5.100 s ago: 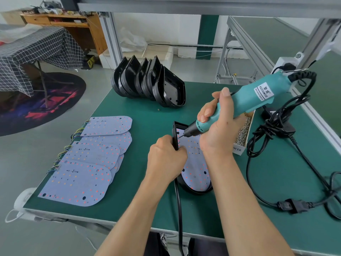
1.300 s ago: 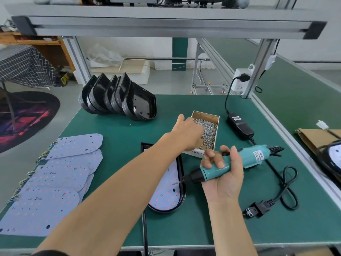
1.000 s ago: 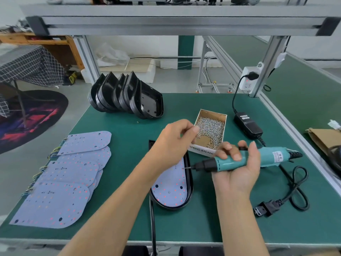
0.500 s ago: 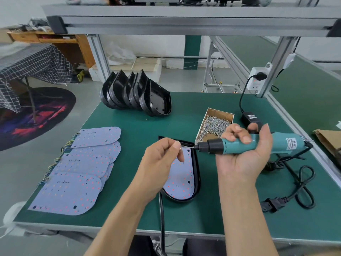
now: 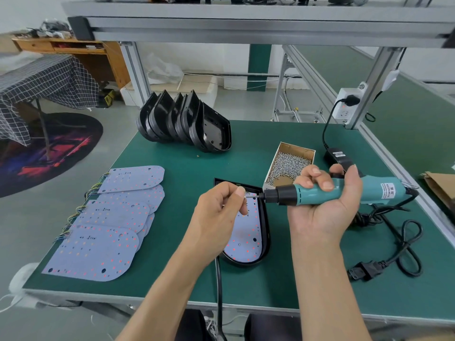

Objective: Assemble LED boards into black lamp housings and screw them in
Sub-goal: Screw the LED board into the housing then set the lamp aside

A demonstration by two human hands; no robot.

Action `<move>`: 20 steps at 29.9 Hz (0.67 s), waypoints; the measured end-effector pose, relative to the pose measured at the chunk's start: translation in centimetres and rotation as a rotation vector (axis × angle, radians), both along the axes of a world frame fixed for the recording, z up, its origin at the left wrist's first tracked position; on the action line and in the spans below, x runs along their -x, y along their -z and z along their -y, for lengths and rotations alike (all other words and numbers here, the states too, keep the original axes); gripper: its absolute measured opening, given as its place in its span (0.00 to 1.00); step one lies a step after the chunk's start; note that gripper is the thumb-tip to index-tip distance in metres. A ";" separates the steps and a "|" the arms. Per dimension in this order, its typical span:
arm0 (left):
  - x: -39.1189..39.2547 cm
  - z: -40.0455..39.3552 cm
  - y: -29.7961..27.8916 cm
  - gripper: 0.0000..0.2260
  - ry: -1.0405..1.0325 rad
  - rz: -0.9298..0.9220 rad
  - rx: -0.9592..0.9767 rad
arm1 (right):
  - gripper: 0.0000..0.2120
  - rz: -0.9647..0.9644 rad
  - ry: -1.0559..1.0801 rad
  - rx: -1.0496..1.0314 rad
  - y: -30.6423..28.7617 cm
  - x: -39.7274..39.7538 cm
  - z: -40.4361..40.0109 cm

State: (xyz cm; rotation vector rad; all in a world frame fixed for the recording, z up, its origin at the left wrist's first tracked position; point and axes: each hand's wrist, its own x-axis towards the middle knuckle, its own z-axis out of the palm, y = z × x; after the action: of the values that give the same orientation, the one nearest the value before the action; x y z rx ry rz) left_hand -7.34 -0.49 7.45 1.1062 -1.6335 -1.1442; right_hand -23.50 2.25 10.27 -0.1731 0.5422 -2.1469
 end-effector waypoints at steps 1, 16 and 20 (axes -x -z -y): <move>0.0 -0.1 -0.1 0.16 -0.002 0.007 0.004 | 0.13 0.012 -0.004 0.001 -0.1 0.0 0.0; 0.3 -0.5 -0.4 0.15 -0.031 0.042 0.001 | 0.11 -0.030 0.060 -0.079 0.3 0.3 0.1; 0.3 -0.6 -0.3 0.15 -0.030 0.039 -0.003 | 0.11 -0.008 0.079 -0.099 0.2 0.2 0.2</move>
State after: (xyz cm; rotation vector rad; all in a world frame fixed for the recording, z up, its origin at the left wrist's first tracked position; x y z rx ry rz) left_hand -7.68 0.06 7.75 1.1573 -1.6404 -1.1122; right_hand -23.69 2.10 10.05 -0.1070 0.6681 -2.1906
